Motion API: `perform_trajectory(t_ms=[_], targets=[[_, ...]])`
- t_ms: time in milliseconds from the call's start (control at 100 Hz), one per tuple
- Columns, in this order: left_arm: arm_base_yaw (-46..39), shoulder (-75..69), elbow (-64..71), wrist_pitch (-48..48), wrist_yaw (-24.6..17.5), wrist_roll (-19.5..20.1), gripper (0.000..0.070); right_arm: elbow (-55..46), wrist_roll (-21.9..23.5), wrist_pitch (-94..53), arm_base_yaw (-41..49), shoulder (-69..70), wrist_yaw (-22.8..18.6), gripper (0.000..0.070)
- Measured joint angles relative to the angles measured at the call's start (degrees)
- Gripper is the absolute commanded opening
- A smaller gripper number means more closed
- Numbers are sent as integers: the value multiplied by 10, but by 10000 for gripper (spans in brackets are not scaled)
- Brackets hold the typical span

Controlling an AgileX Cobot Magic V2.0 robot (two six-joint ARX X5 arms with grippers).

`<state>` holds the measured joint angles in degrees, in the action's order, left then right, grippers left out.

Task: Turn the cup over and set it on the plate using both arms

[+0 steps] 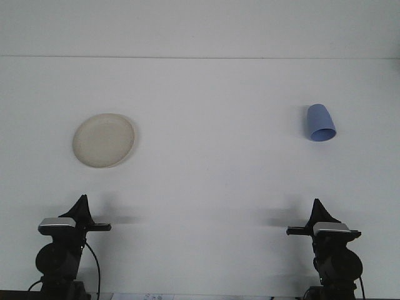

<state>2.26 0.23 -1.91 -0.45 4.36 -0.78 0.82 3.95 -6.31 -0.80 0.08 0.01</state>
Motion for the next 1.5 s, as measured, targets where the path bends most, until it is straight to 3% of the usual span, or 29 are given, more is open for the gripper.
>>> perform_trajectory(t_ms=[920,1130,1430,1500], targets=[[0,0,0,0,0,0,15,0,2,0,0,0,-1,6],[0,0,0,0,0,0,15,0,81,0,0,0,-48,6],[0,0,0,0,0,0,15,37,180,-17,0,5,-45,4],[0,0,0,0,0,0,15,88,186,-31,0,20,-36,61]])
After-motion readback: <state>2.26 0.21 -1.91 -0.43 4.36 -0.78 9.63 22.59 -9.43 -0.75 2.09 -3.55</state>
